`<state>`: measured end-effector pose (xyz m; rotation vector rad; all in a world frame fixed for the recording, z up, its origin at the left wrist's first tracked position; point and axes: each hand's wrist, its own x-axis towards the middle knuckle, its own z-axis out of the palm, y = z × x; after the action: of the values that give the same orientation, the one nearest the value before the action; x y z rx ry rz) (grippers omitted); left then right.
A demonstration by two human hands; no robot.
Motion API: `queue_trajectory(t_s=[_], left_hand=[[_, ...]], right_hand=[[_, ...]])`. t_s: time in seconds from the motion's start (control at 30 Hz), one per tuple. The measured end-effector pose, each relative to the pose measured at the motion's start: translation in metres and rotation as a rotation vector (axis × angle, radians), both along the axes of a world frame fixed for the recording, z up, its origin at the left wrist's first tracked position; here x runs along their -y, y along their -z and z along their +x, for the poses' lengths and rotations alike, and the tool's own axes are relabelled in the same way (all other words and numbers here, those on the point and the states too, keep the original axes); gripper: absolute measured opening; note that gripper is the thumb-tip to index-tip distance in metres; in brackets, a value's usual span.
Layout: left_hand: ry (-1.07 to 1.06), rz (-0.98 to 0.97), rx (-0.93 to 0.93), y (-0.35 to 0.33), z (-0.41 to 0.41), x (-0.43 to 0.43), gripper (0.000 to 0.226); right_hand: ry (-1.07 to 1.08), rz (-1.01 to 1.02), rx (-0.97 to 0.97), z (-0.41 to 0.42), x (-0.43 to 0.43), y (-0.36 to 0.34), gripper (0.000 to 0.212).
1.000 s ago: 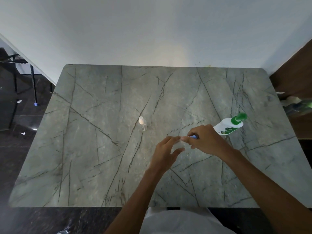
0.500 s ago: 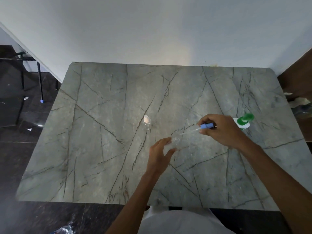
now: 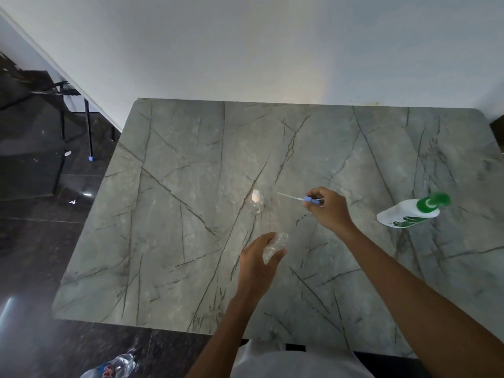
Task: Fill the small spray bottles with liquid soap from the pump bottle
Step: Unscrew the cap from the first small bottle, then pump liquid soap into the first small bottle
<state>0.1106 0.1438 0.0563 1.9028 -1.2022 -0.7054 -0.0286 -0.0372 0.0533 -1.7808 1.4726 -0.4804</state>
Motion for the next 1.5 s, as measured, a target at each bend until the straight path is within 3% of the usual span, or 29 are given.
queue_trajectory(t_s=[0.43, 1.1, 1.5], left_hand=[[-0.004, -0.029, 0.012, 0.001, 0.016, -0.001, 0.036], [0.015, 0.012, 0.004, 0.004, 0.010, -0.005, 0.038], [0.019, 0.006, 0.018, 0.001, 0.003, -0.009, 0.039]], right_hand=[[-0.077, 0.021, -0.013, 0.038, 0.012, 0.060, 0.019], [-0.096, 0.113, -0.048, 0.027, 0.003, 0.053, 0.068], [-0.082, 0.122, -0.051, 0.012, -0.012, 0.050, 0.073]])
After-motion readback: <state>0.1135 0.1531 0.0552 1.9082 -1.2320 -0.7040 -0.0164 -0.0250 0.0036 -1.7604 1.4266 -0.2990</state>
